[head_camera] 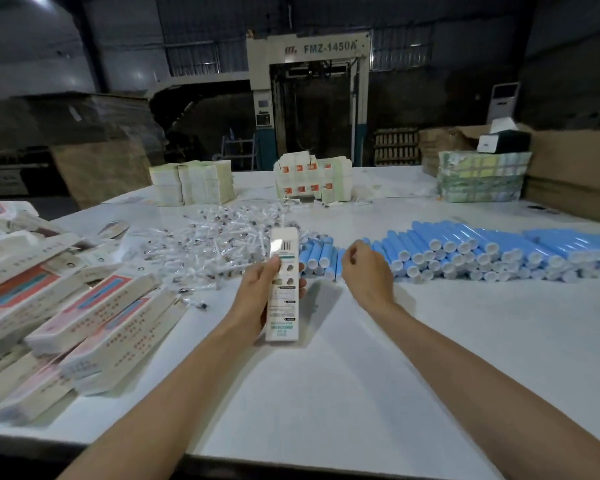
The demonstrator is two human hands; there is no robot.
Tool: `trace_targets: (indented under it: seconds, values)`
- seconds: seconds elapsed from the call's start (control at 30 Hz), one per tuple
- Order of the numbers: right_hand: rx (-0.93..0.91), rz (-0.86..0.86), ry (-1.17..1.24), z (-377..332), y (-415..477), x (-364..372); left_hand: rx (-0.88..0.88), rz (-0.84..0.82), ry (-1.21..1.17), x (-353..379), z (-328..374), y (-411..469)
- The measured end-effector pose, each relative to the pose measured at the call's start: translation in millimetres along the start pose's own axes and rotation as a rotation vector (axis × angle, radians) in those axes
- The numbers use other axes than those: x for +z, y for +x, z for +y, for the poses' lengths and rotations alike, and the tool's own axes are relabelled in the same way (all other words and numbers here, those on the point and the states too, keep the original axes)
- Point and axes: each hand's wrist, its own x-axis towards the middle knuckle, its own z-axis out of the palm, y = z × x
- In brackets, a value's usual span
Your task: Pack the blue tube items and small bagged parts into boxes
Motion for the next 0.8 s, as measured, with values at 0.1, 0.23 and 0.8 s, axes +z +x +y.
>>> trace_targets:
  seconds: [0.1,0.23,0.8]
  values:
    - [-0.056,-0.007,-0.272,9.4,31.3,2.9,-0.043,0.022,-0.016,-4.8,-0.8,-0.9]
    - [-0.064,-0.087,-0.628,17.8,57.0,13.0,-0.087,0.033,-0.078,-3.9,-2.2,-4.1]
    - [-0.135,-0.253,-1.069,7.0,55.2,17.1,-0.087,-0.163,-0.1,11.5,15.3,-24.1]
